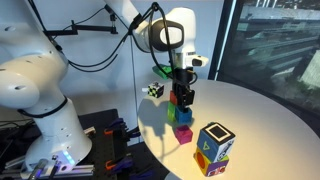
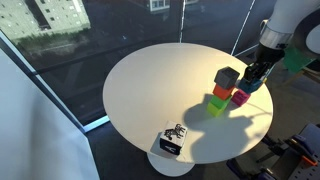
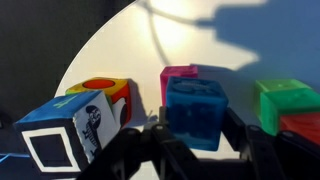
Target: Pick up the blue block and put it on the pink block
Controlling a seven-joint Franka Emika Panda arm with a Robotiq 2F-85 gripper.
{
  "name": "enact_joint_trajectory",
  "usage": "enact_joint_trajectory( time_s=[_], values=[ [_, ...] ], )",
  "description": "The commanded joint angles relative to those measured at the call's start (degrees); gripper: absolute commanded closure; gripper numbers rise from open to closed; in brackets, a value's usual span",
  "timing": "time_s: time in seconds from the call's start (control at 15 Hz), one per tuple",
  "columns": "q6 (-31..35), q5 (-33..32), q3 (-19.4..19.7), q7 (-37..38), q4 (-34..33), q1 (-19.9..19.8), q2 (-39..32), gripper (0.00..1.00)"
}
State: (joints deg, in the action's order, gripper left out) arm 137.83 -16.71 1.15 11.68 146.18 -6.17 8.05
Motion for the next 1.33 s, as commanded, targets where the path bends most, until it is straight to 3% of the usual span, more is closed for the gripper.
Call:
enact_joint_trajectory(
  time_s=[0.0, 0.4, 1.27],
  values=[
    [1.24, -3.01, 0.8, -0.69, -2.58, -0.47, -3.08, 0.7],
    [3.8, -6.86, 1.69, -0.33, -2.68, -0.05, -6.04, 0.7],
    [4.13, -6.34, 2.44, -4.17, -1.62, 0.4, -7.44, 0.7]
  ],
)
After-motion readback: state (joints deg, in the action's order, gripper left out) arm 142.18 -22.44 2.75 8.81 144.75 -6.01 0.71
